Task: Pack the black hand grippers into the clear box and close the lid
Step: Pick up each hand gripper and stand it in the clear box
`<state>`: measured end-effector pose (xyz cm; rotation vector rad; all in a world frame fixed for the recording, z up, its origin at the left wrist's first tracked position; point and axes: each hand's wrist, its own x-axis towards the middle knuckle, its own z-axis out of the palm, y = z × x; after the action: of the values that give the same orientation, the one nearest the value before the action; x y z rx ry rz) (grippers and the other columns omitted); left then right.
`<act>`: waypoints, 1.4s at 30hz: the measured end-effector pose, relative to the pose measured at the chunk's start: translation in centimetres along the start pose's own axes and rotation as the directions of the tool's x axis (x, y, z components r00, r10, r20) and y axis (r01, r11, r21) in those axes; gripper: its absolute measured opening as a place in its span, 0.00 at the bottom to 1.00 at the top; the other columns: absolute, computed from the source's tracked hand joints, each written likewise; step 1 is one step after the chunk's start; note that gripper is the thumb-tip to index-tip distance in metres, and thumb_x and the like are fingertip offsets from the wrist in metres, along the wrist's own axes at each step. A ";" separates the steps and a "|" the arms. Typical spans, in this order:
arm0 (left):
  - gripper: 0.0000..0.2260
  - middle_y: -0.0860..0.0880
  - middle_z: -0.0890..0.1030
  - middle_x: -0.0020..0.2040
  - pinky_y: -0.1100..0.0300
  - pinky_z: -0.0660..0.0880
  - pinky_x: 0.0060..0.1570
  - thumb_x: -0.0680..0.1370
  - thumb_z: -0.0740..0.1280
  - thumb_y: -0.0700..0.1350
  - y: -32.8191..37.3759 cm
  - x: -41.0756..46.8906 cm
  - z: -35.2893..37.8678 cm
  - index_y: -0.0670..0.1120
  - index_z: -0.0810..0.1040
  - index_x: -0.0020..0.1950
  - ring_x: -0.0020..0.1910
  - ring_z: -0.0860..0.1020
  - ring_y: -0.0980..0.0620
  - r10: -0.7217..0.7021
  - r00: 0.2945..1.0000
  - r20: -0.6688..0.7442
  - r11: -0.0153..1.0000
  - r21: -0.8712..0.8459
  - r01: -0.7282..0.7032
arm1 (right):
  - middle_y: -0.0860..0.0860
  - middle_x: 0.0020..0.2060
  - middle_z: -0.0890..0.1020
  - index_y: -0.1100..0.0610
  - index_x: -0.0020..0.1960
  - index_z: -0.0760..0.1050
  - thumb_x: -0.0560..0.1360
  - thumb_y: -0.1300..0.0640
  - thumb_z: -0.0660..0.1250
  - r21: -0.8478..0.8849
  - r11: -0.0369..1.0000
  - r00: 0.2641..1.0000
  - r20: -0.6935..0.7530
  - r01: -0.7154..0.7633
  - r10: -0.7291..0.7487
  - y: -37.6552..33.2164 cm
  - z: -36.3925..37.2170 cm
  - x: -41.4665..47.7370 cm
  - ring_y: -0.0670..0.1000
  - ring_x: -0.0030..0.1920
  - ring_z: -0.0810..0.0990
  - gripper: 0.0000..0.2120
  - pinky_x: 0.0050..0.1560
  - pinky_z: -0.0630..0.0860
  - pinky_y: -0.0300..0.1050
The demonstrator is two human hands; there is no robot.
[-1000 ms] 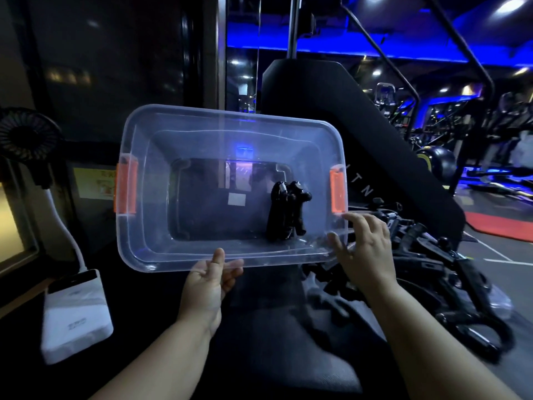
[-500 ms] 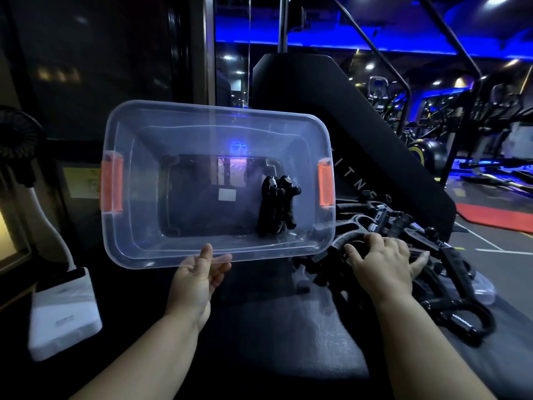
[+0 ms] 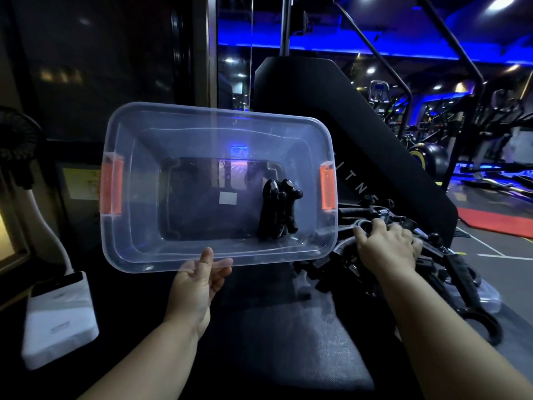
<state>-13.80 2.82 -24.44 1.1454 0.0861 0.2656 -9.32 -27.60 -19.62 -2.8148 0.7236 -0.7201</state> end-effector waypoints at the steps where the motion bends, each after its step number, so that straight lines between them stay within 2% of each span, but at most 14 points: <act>1: 0.12 0.51 0.85 0.37 0.59 0.73 0.43 0.78 0.61 0.52 0.0 0.1 0.0 0.44 0.75 0.48 0.39 0.80 0.53 0.000 1.000 -0.001 1.000 0.002 0.000 | 0.59 0.68 0.68 0.52 0.70 0.65 0.77 0.35 0.51 0.016 1.000 0.999 0.040 0.006 -0.006 0.0 -0.2 0.6 0.60 0.69 0.63 0.29 0.68 0.59 0.57; 4: 0.12 0.51 0.85 0.37 0.60 0.73 0.43 0.78 0.61 0.52 0.0 0.1 0.0 0.43 0.75 0.49 0.40 0.79 0.53 -0.003 1.000 -0.003 1.000 -0.002 0.003 | 0.56 0.73 0.61 0.51 0.74 0.59 0.74 0.31 0.53 0.036 0.999 0.985 0.171 0.025 -0.031 0.2 -0.4 2.1 0.59 0.73 0.57 0.35 0.68 0.61 0.58; 9: 0.11 0.51 0.85 0.36 0.59 0.72 0.45 0.79 0.61 0.50 0.3 -0.3 0.3 0.44 0.76 0.44 0.40 0.78 0.52 0.011 1.000 -0.010 1.000 -0.006 -0.011 | 0.54 0.73 0.64 0.50 0.74 0.59 0.71 0.26 0.55 -0.006 1.000 0.950 0.312 0.001 0.001 -0.2 -0.9 3.2 0.58 0.74 0.57 0.40 0.67 0.60 0.61; 14: 0.12 0.50 0.85 0.36 0.58 0.72 0.45 0.79 0.61 0.50 0.4 -0.3 0.3 0.44 0.77 0.41 0.40 0.78 0.51 0.021 1.000 -0.012 1.000 -0.010 -0.022 | 0.55 0.69 0.70 0.53 0.69 0.67 0.65 0.23 0.59 -0.015 0.999 0.956 0.290 -0.050 0.052 -0.5 -1.1 3.5 0.58 0.71 0.62 0.44 0.65 0.62 0.61; 18: 0.13 0.50 0.85 0.36 0.59 0.73 0.44 0.78 0.62 0.51 0.3 -0.2 0.3 0.43 0.77 0.42 0.40 0.78 0.52 0.017 1.000 -0.007 1.000 -0.011 -0.017 | 0.56 0.66 0.72 0.55 0.64 0.72 0.64 0.22 0.59 -0.027 0.998 0.959 0.276 -0.064 0.069 -0.5 -1.5 3.3 0.59 0.69 0.64 0.43 0.63 0.63 0.59; 26: 0.12 0.49 0.85 0.37 0.59 0.73 0.44 0.78 0.62 0.51 0.3 -0.2 0.2 0.43 0.76 0.43 0.40 0.79 0.51 0.012 1.000 -0.010 1.000 -0.017 -0.012 | 0.53 0.71 0.69 0.47 0.73 0.62 0.61 0.20 0.59 0.002 1.000 0.944 0.331 -0.009 0.008 -0.5 -1.2 3.7 0.57 0.73 0.59 0.48 0.67 0.57 0.62; 30: 0.13 0.49 0.85 0.37 0.59 0.73 0.44 0.78 0.62 0.51 0.2 -0.1 0.1 0.43 0.77 0.43 0.40 0.79 0.51 0.011 1.000 -0.007 1.000 -0.010 -0.011 | 0.53 0.69 0.71 0.46 0.71 0.65 0.57 0.21 0.63 0.032 0.999 0.954 0.299 -0.016 0.006 -0.5 -1.3 3.9 0.58 0.72 0.60 0.49 0.67 0.57 0.62; 33: 0.12 0.49 0.85 0.37 0.59 0.73 0.44 0.78 0.62 0.51 0.2 0.0 0.1 0.43 0.76 0.44 0.40 0.79 0.51 0.014 1.000 -0.013 1.000 -0.013 -0.015 | 0.53 0.62 0.77 0.46 0.63 0.71 0.53 0.21 0.66 0.081 0.997 0.982 0.188 0.015 -0.030 -0.2 -0.9 4.1 0.58 0.68 0.66 0.45 0.65 0.59 0.61; 36: 0.12 0.49 0.85 0.37 0.58 0.73 0.44 0.78 0.62 0.50 0.2 0.0 0.2 0.43 0.77 0.43 0.40 0.79 0.51 0.020 1.000 -0.011 1.000 -0.011 -0.020 | 0.51 0.57 0.80 0.47 0.59 0.72 0.54 0.24 0.70 0.186 0.982 0.990 0.129 0.027 -0.052 0.0 -0.7 4.0 0.57 0.62 0.74 0.41 0.61 0.64 0.56; 39: 0.12 0.50 0.85 0.36 0.59 0.73 0.44 0.78 0.62 0.51 0.2 -0.1 0.2 0.43 0.77 0.43 0.40 0.79 0.51 0.018 1.000 -0.007 1.000 -0.008 -0.018 | 0.50 0.51 0.81 0.48 0.56 0.70 0.58 0.34 0.77 0.419 0.908 0.986 0.143 0.014 -0.082 0.2 -1.1 3.5 0.54 0.53 0.78 0.33 0.54 0.70 0.49; 41: 0.12 0.50 0.85 0.36 0.59 0.73 0.44 0.78 0.62 0.51 0.2 -0.1 0.1 0.43 0.76 0.44 0.40 0.79 0.52 0.017 1.000 -0.006 1.000 -0.005 -0.017 | 0.49 0.47 0.81 0.50 0.57 0.70 0.61 0.42 0.79 0.555 0.832 0.988 0.117 0.021 -0.103 0.4 -1.2 3.2 0.51 0.46 0.77 0.30 0.46 0.69 0.45; 42: 0.12 0.50 0.85 0.36 0.59 0.73 0.44 0.78 0.62 0.51 0.2 -0.1 0.2 0.43 0.76 0.44 0.40 0.79 0.52 0.017 1.000 -0.007 1.000 -0.002 -0.017 | 0.49 0.47 0.80 0.51 0.58 0.71 0.63 0.45 0.79 0.604 0.796 0.990 0.087 0.032 -0.106 0.4 -1.1 3.2 0.50 0.46 0.76 0.29 0.46 0.68 0.44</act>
<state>-13.90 2.73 -24.22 1.1441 0.0824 0.2849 -7.61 -29.51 -17.42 -2.2719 0.2904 -0.6437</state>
